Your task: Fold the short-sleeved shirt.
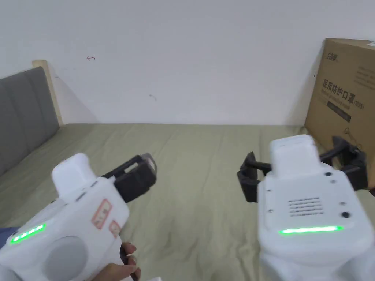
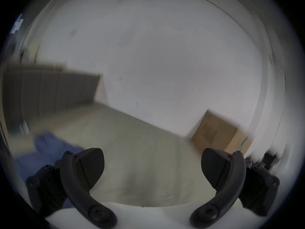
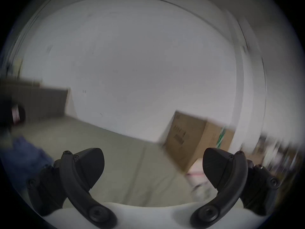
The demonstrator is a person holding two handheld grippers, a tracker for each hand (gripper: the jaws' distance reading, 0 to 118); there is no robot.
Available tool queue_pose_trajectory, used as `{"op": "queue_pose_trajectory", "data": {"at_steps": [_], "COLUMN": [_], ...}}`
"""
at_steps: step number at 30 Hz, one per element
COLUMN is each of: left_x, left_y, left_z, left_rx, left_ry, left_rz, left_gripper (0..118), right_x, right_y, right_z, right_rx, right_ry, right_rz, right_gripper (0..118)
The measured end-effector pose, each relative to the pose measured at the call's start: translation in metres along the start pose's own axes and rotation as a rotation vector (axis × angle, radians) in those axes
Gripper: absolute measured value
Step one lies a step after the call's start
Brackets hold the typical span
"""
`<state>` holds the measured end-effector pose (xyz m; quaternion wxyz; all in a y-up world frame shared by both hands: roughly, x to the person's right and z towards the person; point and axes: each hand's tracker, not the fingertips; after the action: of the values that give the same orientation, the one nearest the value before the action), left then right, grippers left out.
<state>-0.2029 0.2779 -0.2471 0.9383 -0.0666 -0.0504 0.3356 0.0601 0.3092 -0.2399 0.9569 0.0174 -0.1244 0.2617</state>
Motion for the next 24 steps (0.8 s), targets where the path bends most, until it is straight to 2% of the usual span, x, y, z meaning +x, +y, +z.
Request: {"op": "queue_pose_trajectory", "data": {"at_steps": [2, 4, 5, 6, 7, 9, 11, 13, 16, 18, 19, 20, 22, 24], "left_x": [-0.032, -0.057, -0.066, -0.075, -0.079, -0.077, -0.060, -0.027, 0.032, 0.062, 0.071, 0.073, 0.070, 0.061], "left_y": [-0.014, -0.033, -0.041, -0.048, -0.050, -0.051, -0.035, -0.017, -0.005, -0.018, -0.026, -0.036, -0.047, -0.046], "left_z": [-0.001, -0.001, 0.000, 0.000, 0.000, -0.003, -0.007, -0.011, -0.016, -0.015, -0.014, -0.010, -0.007, -0.009], "left_rx": [0.016, 0.042, 0.035, 0.023, -0.006, -0.027, -0.028, -0.019, 0.002, 0.020, 0.029, 0.056, 0.054, -0.005], "left_ry": [-0.028, 0.007, 0.041, 0.049, 0.076, 0.118, 0.137, 0.149, 0.146, 0.139, 0.173, 0.196, 0.154, 0.151], "left_rz": [0.323, 0.508, 0.540, 0.556, 0.558, 0.495, 0.307, 0.048, -0.452, -0.770, -0.870, -0.916, -0.934, -0.835], "left_gripper": [117, 117, 117, 117, 117, 117, 117, 117, 118, 118, 118, 118, 118, 118], "right_x": [-0.033, -0.061, -0.073, -0.080, -0.086, -0.089, -0.073, -0.050, 0.002, 0.035, 0.042, 0.045, 0.041, 0.036], "right_y": [-0.003, -0.017, -0.027, -0.037, -0.044, -0.042, -0.033, -0.015, -0.005, -0.025, -0.038, -0.053, -0.072, -0.076], "right_z": [0.009, 0.015, 0.018, 0.019, 0.019, 0.017, 0.009, -0.001, -0.018, -0.025, -0.028, -0.029, -0.029, -0.027], "right_rx": [0.101, 0.155, 0.172, 0.177, 0.168, 0.087, 0.026, -0.063, -0.174, -0.215, -0.229, -0.262, -0.313, -0.326], "right_ry": [-0.052, -0.062, -0.025, 0.020, 0.064, 0.121, 0.133, 0.161, 0.133, 0.190, 0.195, 0.163, 0.089, 0.074], "right_rz": [0.360, 0.680, 0.793, 0.854, 0.851, 0.735, 0.497, 0.202, -0.300, -0.651, -0.749, -0.808, -0.690, -0.553], "right_gripper": [117, 117, 117, 117, 117, 117, 117, 117, 117, 117, 117, 117, 117, 117]}}
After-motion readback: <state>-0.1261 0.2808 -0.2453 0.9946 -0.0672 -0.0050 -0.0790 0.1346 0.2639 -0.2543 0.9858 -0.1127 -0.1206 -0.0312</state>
